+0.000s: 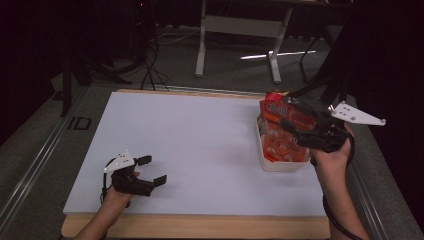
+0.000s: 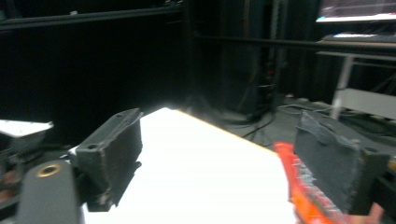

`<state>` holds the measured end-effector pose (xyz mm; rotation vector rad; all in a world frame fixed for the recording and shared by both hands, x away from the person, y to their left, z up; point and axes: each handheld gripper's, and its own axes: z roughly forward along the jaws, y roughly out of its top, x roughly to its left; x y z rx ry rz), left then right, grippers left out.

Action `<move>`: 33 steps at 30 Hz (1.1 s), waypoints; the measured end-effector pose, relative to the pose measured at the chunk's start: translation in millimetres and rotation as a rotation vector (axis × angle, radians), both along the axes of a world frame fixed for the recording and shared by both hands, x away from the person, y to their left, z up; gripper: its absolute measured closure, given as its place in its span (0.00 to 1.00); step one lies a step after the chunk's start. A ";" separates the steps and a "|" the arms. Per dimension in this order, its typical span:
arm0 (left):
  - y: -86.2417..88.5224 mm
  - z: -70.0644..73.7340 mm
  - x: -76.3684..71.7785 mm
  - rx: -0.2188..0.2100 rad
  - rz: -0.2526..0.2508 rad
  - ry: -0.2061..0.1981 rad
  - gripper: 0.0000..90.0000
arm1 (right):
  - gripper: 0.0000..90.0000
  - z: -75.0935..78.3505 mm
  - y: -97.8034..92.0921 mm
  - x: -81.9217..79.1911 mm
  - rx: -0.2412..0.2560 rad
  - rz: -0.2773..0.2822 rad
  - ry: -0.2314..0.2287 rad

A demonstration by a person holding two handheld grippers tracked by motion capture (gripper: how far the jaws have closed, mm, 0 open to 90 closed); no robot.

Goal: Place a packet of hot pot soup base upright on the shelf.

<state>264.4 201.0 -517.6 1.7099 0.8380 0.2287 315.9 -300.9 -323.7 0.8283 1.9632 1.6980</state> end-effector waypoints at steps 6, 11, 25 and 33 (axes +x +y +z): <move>0.3 0.6 -0.2 -0.002 0.000 -0.001 0.00 | 0.14 -14.3 12.8 -1.0 -0.001 0.057 0.025; -0.1 0.6 -0.4 0.001 -0.002 -0.001 0.00 | 0.14 -29.3 22.6 0.2 -0.040 0.073 0.039; -0.6 1.1 -0.8 -0.005 -0.003 0.000 0.00 | 0.15 -77.1 52.6 -1.1 -0.108 0.139 0.110; 0.2 1.1 -0.7 0.001 -0.004 -0.001 0.00 | 0.15 -107.7 70.0 -2.9 -0.162 0.195 0.151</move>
